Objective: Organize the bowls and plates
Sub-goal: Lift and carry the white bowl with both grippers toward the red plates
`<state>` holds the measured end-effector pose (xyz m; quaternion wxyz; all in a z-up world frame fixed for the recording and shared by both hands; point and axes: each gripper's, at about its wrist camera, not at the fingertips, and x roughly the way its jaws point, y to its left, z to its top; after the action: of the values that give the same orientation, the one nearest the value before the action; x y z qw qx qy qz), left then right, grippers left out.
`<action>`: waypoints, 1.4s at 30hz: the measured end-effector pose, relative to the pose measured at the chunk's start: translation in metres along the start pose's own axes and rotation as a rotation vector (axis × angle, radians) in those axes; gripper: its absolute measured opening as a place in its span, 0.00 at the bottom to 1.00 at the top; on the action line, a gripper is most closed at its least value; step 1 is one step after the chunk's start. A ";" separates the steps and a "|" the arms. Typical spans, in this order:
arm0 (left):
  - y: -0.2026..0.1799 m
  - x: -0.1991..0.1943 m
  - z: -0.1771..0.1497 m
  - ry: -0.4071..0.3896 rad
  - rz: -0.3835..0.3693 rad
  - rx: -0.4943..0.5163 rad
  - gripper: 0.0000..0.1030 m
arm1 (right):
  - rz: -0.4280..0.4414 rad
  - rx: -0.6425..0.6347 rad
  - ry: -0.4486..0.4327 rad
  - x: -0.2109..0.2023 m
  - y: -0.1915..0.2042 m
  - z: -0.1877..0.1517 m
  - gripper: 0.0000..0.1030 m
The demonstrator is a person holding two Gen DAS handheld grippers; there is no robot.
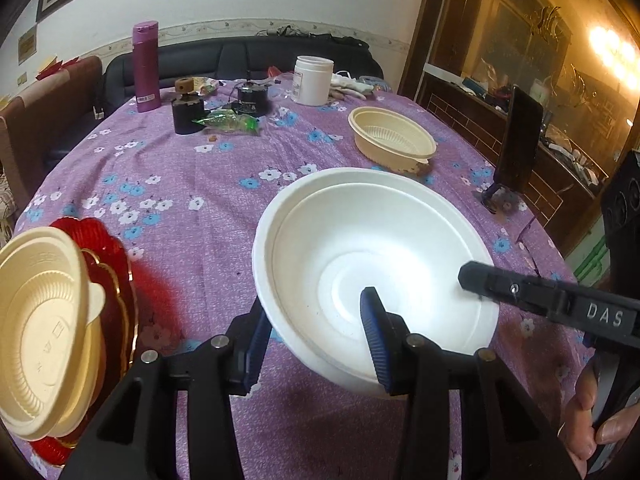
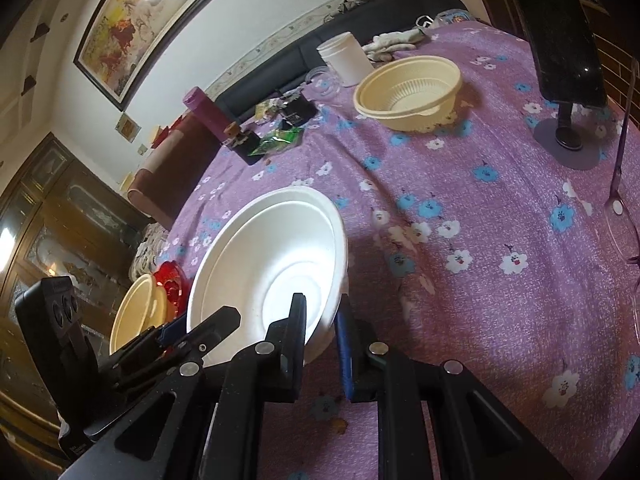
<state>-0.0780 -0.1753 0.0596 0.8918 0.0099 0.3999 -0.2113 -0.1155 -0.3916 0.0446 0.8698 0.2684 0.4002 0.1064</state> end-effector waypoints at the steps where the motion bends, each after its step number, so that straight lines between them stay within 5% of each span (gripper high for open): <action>1: 0.000 -0.001 0.000 -0.001 0.000 -0.002 0.41 | 0.000 -0.004 0.000 -0.001 0.002 -0.002 0.15; 42: 0.034 -0.076 -0.001 -0.162 0.041 -0.041 0.49 | 0.060 -0.101 0.023 -0.007 0.071 0.003 0.15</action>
<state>-0.1105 -0.1163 0.1081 0.9254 -0.0174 0.3304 -0.1849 -0.1162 -0.3365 0.0901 0.8739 0.2347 0.3962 0.1555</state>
